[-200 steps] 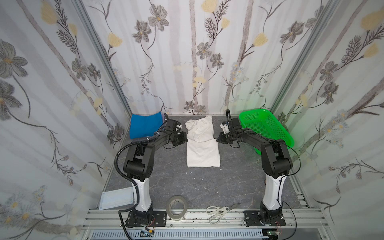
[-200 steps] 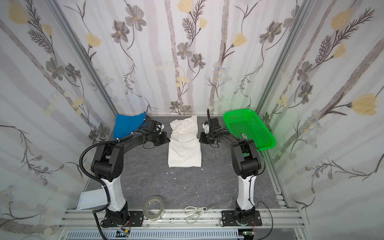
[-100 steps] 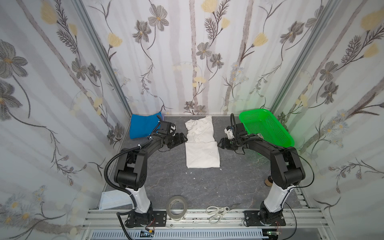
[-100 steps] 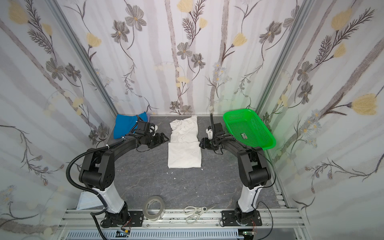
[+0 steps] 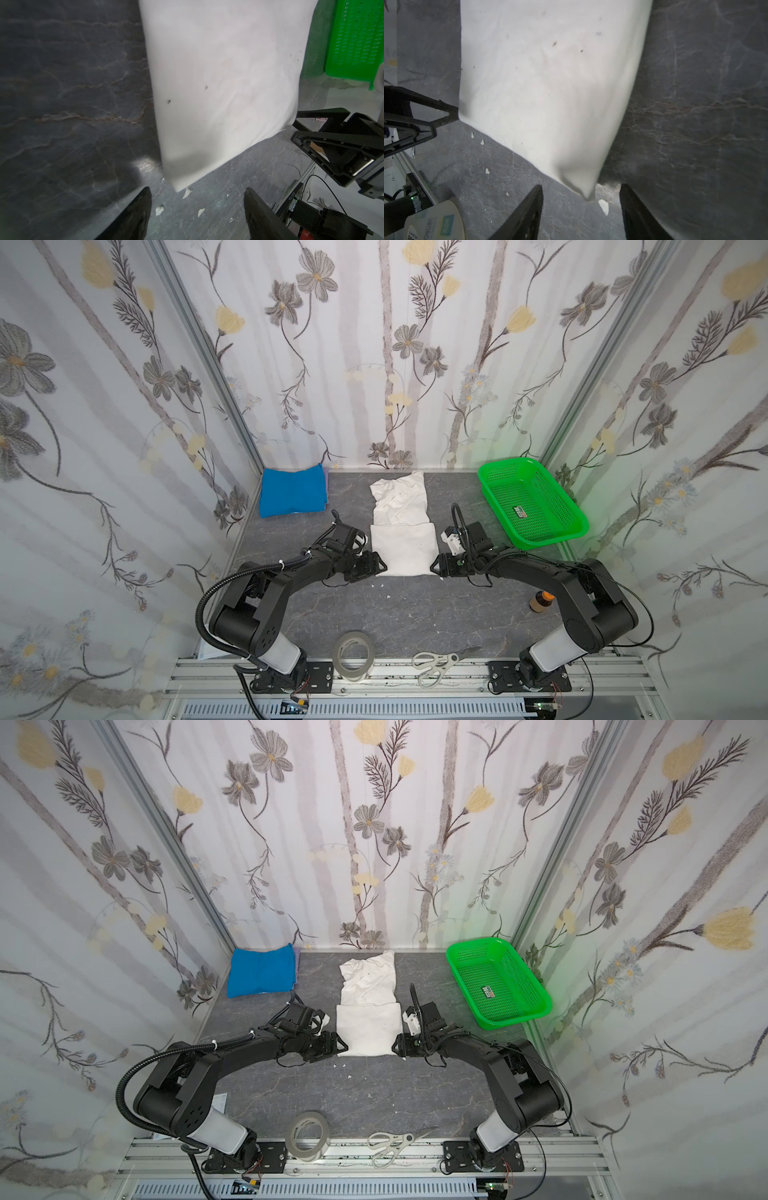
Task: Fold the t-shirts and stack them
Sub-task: 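Move both grippers back to the folded bundle's near edge and grasp it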
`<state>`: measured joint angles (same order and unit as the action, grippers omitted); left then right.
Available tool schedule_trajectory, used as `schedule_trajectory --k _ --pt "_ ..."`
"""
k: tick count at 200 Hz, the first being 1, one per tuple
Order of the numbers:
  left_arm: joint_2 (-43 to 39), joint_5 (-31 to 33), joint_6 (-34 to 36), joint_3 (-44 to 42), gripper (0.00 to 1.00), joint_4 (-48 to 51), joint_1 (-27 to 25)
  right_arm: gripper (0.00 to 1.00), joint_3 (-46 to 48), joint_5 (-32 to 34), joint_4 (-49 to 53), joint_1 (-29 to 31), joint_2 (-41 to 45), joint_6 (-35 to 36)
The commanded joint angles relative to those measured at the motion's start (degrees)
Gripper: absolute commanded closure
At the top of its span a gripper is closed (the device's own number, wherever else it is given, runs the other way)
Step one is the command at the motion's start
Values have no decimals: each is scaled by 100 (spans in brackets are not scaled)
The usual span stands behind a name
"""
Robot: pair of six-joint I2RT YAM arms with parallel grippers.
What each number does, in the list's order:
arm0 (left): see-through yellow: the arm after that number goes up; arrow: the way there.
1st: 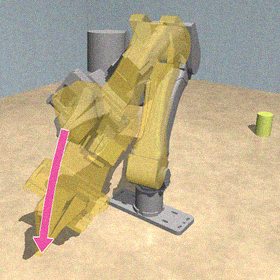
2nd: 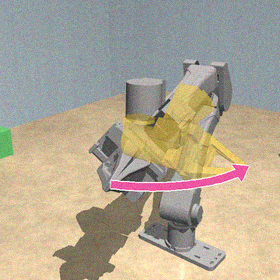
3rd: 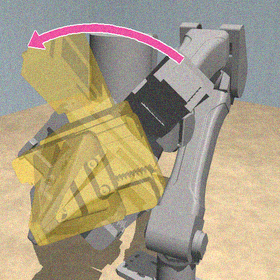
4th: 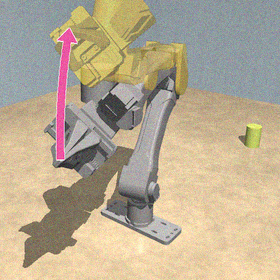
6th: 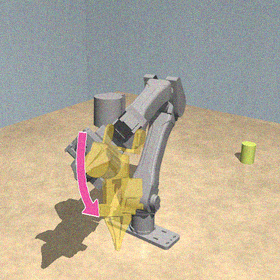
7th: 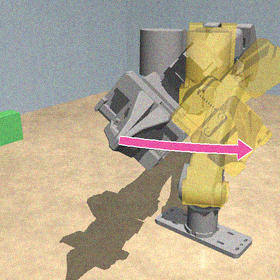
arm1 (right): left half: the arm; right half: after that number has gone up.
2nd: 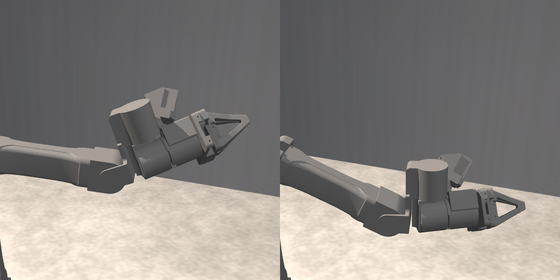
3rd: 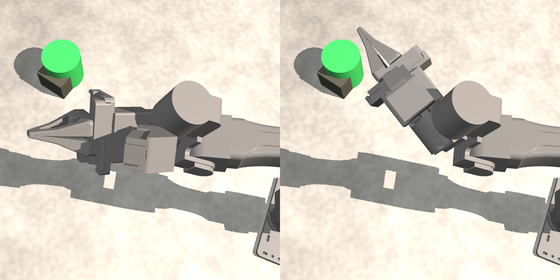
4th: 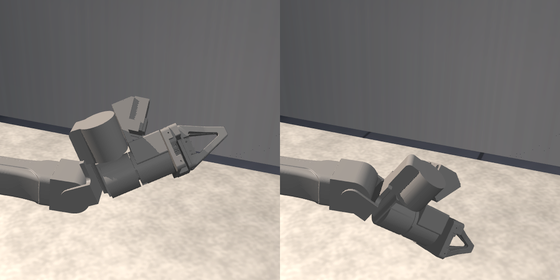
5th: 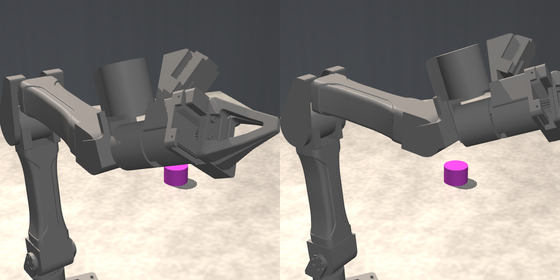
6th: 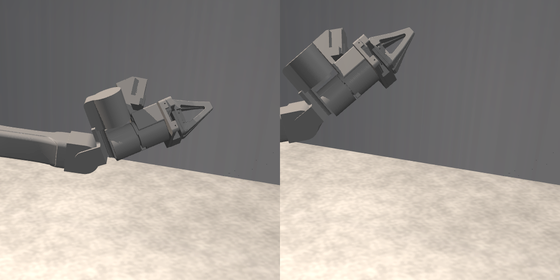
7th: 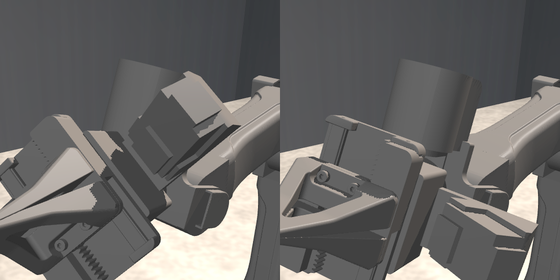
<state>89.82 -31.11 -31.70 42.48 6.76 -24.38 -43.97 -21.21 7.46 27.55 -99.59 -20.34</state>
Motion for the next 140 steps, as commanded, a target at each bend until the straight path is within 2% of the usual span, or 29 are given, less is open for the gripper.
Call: schedule_trajectory --k 1,49,78,91,100,114,128,140 --pt "26 36 -220 -86 40 -564 -43 44 81 -77 -570 30 59 -159" --pt "351 54 -244 -146 57 -839 -94 64 189 -109 -711 40 -225 -172" --pt "380 98 -275 -187 70 -859 -102 65 338 -120 -729 39 -80 -189" --pt "365 164 -244 -208 78 -818 -102 73 407 -116 -765 34 -4 -190" --pt "377 152 -231 -197 80 -847 -104 78 407 -112 -773 34 -21 -175" --pt "443 79 -257 -188 87 -920 -106 89 355 -102 -773 37 -103 -150" --pt "455 62 -260 -188 99 -937 -110 99 289 -122 -751 40 -162 -146" --pt "364 82 -257 -206 100 -849 -111 100 283 -130 -732 35 -116 -146"
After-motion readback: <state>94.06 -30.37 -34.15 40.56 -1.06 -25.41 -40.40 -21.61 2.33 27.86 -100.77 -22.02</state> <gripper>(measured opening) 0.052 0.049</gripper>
